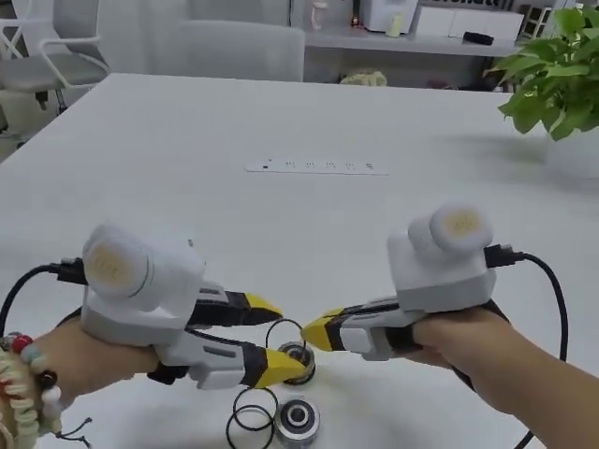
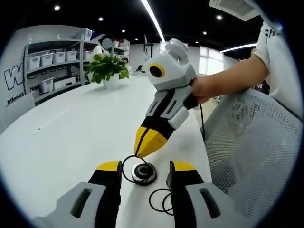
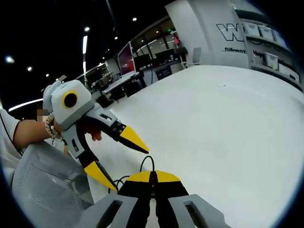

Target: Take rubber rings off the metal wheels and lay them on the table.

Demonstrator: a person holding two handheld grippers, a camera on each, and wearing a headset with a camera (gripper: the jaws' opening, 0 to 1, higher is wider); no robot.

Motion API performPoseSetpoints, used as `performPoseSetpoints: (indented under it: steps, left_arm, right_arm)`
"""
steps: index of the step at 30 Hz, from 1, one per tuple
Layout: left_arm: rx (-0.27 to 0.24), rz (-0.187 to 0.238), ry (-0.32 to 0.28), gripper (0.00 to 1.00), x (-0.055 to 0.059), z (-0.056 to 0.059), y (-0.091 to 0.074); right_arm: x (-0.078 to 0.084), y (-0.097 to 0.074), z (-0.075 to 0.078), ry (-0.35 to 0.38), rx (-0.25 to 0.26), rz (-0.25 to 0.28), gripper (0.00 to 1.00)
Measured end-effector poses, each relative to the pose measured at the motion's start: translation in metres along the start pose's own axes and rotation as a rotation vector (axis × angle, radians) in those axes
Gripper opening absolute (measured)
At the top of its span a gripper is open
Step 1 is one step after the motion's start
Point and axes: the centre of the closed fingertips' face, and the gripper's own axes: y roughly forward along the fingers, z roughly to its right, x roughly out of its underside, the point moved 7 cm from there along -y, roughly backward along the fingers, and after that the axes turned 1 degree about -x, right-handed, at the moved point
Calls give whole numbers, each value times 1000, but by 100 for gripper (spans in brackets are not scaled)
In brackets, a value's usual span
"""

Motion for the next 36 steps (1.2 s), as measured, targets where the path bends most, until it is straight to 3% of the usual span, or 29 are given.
performPoseSetpoints:
  steps: [4,9,16,21,26,36]
  left_arm:
    - [-6,23,-1,43,-7,-1,-11]
    - [-17,67,41,51,-23,1,-23]
    - [3,69,98,64,-44,9,-34]
    - [9,88,91,73,-56,16,-48]
    - [-4,84,103,74,-57,23,-68]
    - [-85,59,94,78,-36,35,-107]
  right_arm:
    - [-1,1,-3,-3,-12,4,0]
    - [-2,3,-10,-5,-35,2,0]
    - [-4,7,-21,-11,-80,0,0]
    - [-4,10,-27,-30,-107,-13,0]
    - [-3,13,-32,-38,-132,-24,0]
    - [2,19,-39,-44,-168,-55,0]
